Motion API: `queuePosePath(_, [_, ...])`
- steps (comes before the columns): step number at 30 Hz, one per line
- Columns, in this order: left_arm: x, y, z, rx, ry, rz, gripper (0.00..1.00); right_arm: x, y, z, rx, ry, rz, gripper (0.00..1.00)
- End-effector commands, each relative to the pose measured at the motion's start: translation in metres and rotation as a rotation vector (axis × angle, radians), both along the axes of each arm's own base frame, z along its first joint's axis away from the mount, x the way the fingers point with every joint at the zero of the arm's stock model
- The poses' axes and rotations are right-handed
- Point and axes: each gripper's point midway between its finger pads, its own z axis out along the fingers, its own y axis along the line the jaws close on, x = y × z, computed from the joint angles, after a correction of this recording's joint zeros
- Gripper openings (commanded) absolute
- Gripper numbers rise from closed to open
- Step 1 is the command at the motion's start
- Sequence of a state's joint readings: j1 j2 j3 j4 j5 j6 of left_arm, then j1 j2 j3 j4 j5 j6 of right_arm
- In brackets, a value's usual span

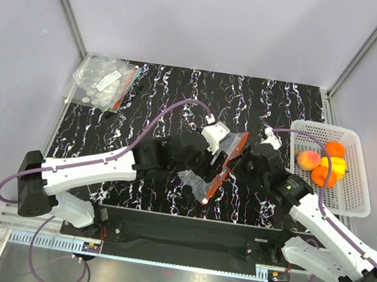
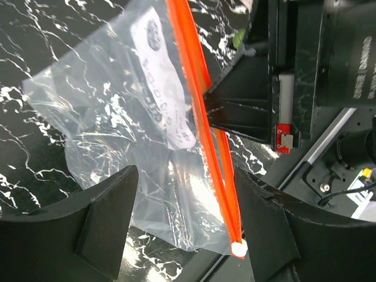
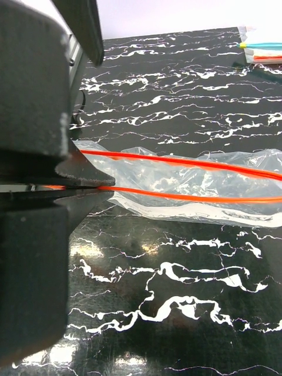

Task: Place the food in the zip-top bag and seal the zipper
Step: Open the zipper of the food storage bag at the center of the board.

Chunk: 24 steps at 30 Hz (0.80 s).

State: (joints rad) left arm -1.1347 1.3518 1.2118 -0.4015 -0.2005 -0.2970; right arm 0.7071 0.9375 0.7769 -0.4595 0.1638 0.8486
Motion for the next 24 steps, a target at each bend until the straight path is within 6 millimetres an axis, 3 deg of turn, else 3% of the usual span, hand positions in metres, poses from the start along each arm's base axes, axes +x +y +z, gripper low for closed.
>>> queuePosePath(1, [-0.004, -0.015, 0.014, -0.039, 0.001, -0.027, 0.72, 0.007, 0.011, 0.026, 0.054, -0.060, 0.017, 0.00])
queuePosePath(12, [0.004, -0.030, 0.001, 0.020, -0.003, -0.016, 0.71, 0.009, 0.012, 0.028, 0.054, -0.060, 0.018, 0.00])
queuePosePath(16, [0.011, -0.028, -0.011, 0.082, -0.006, 0.021, 0.67, 0.009, 0.013, 0.028, 0.062, -0.061, 0.016, 0.00])
queuePosePath(24, [0.023, -0.024, -0.014, 0.128, -0.034, 0.090, 0.57, 0.009, 0.014, 0.029, 0.065, -0.061, 0.018, 0.00])
